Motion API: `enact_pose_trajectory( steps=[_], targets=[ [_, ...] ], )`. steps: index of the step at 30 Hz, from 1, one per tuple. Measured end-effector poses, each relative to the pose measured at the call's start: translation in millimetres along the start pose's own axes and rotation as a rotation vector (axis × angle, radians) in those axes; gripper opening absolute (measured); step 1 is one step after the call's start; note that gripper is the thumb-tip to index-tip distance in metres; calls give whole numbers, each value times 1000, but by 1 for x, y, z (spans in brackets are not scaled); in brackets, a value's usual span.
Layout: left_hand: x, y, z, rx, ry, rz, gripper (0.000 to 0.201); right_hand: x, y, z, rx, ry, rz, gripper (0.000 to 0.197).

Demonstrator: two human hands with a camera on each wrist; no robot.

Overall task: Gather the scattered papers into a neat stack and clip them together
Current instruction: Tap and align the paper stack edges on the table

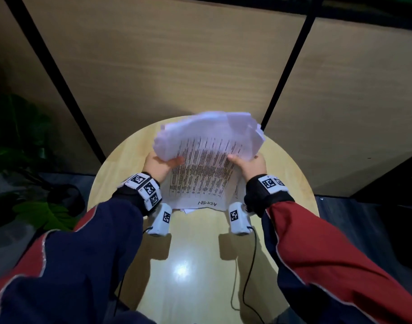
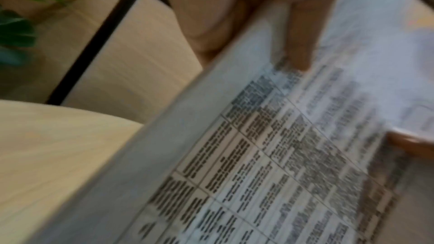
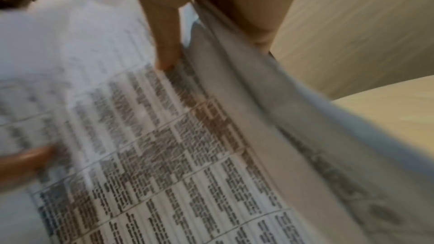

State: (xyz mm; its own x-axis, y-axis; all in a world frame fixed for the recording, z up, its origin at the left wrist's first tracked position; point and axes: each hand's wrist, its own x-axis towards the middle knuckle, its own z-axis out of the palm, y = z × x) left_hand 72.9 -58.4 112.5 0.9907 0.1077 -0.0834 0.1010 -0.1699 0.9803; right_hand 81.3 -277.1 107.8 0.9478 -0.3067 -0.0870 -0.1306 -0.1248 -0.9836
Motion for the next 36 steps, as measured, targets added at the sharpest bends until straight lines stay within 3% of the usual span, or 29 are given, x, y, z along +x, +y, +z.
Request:
enact_pose_trajectory(
  steps=[4, 9, 12, 15, 17, 19, 21, 25, 29, 31, 34, 36],
  targets=[
    [2, 32, 11, -38, 264, 110, 30, -7, -21, 9, 154, 76, -119, 16],
    [4, 57, 18, -132, 354, 188, 18, -24, -23, 12, 165, 149, -196, 14],
    [-4, 33, 27, -95, 251, 122, 23, -32, 5, 9, 135, 121, -89, 23],
    [-13, -2, 25, -138, 32, 56, 63, -34, 29, -1, 79, 61, -42, 30],
    [-13, -16, 20, -154, -25, 9, 64, -30, 31, -6, 75, 33, -27, 34],
    [-14, -19, 18, -145, 4, -16, 28, -28, 24, -6, 79, 20, -19, 32],
    [-15, -14, 16, -104, 97, -23, 15, -25, 18, -5, 108, 42, -18, 21],
    [-18, -10, 11, -166, 154, -10, 43, -21, 14, -4, 130, 68, 30, 15],
    [-22, -2, 5, -147, 59, 32, 36, -22, 10, -10, 162, 92, 34, 16],
    [-23, 3, 2, -190, 11, 72, 41, -25, 1, -12, 210, 103, -12, 19],
    [-25, 8, 0, -247, -21, 129, 70, -28, -15, -16, 218, 92, -114, 16],
    [-28, 13, -1, -283, -20, 164, 75, -32, -23, -20, 245, 80, -161, 20]
  ],
)
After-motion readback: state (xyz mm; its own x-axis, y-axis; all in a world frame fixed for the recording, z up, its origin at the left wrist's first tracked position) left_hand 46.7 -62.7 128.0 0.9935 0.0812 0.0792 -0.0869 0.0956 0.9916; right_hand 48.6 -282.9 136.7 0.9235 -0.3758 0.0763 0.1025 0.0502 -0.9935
